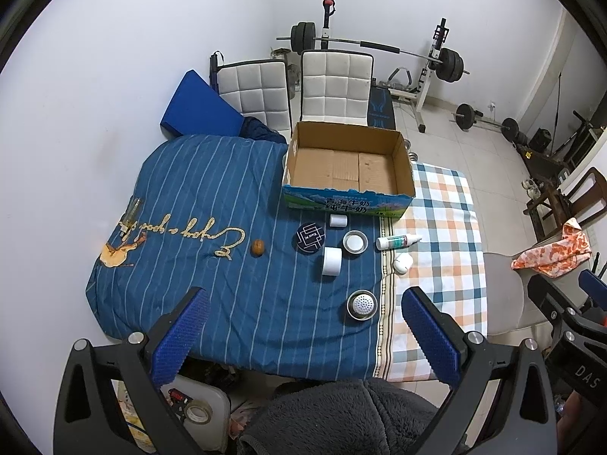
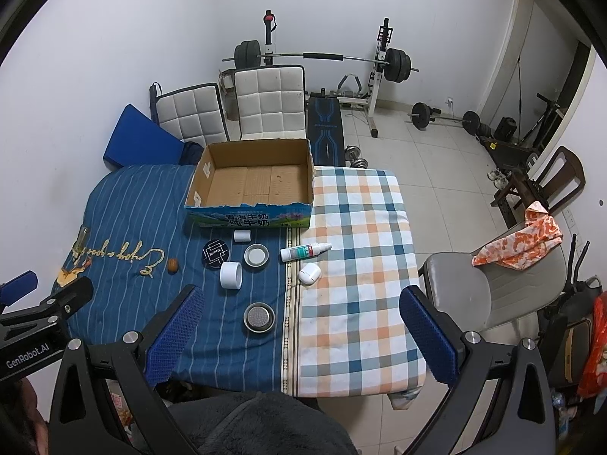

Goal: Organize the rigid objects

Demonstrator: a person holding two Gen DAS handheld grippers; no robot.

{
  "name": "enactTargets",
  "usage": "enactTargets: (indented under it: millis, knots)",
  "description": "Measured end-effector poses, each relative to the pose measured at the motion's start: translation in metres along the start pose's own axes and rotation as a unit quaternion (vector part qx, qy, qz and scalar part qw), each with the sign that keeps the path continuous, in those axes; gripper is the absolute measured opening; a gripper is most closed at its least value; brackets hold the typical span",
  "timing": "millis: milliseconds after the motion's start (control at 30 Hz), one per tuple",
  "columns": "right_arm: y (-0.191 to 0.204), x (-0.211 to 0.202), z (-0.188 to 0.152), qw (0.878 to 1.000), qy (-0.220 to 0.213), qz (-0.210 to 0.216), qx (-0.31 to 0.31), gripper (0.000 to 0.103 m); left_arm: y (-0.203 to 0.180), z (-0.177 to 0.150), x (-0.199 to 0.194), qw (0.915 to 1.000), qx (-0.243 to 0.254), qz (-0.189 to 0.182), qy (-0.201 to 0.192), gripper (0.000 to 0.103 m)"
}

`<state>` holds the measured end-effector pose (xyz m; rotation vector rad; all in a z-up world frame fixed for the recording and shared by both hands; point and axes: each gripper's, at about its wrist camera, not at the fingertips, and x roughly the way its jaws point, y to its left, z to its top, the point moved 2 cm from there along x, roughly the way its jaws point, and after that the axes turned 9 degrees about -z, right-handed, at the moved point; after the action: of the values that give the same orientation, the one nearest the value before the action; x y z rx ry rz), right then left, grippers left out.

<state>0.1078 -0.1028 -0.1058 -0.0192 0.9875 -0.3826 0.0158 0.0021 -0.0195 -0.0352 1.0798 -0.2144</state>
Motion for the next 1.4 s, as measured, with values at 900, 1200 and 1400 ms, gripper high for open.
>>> enactTargets:
  millis: [900,1200,1400]
  knots:
    - [0.007,0.051,0.005,0.999,0.038,0.014,0.003,0.103,0.009,0.013,0.036,0.9997,-0.008,0.022,0.006,0.103]
    - [0.071,0.25,-0.039,0.976,0.211,0.048,-0.037,0.103,0.067,-0.005,0.188,0.9873,-0.044,0.089,0.124,0.103]
    - [0.128,0.367,-0.104,0.949,0.308,0.05,-0.047,0.103,0.092,-0.033,0.284,0.9736,-0.031,0.116,0.194,0.103]
